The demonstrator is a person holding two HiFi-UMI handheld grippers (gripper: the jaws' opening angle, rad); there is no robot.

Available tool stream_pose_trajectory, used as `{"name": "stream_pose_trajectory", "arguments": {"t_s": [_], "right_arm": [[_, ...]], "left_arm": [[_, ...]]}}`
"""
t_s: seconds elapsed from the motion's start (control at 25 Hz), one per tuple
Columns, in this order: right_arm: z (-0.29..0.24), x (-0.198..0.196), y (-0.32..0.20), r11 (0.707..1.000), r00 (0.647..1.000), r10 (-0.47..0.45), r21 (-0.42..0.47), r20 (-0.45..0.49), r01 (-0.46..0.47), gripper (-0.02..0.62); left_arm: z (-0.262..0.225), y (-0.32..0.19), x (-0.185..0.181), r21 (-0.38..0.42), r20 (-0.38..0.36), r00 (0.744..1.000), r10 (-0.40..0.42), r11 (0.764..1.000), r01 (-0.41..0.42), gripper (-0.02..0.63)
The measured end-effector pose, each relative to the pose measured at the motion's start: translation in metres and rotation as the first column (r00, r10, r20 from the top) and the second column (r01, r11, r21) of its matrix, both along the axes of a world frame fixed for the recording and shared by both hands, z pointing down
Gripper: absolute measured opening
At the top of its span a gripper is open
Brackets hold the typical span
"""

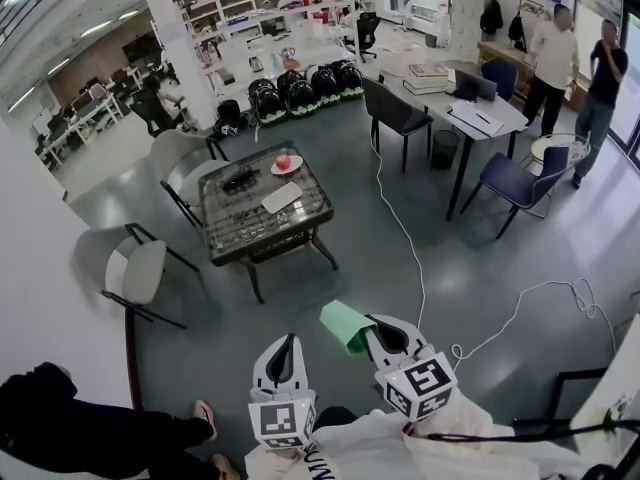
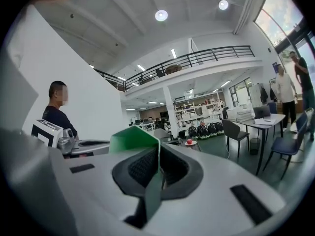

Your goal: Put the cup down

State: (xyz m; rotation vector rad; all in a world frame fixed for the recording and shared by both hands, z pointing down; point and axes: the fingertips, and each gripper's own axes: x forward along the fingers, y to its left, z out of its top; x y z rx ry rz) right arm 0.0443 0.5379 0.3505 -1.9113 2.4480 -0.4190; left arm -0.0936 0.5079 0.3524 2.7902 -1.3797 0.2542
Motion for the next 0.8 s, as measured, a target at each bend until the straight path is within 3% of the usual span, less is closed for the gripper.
{"name": "stream_pose_trajectory", "arguments": {"t_s": [0.2, 0.4, 0.8], "right_arm": [[0.007, 0.016, -0.005, 1.0, 1.0, -0.001, 0.006, 0.002, 0.001, 0.011], [0.006, 0.026, -0.037, 1.0, 1.0, 0.01, 0.021, 0.004, -0.01, 0.011], [0.025, 0.021, -0.181, 0.999, 0.999, 0.03, -0.015, -0.017, -0.031, 0.011]], "left_arm": [[0.015, -0.003, 0.013, -0.014, 0.005, 1.0, -0.006, 1.0, 0.006, 0.011], [0.014, -0.037, 0.026, 0.001, 0.019, 1.0, 0.007, 1.0, -0.007, 0.011], [0.019, -0.187, 0.029, 0.02, 0.012, 0.999, 0.049, 0.999, -0.049, 0.011]]}}
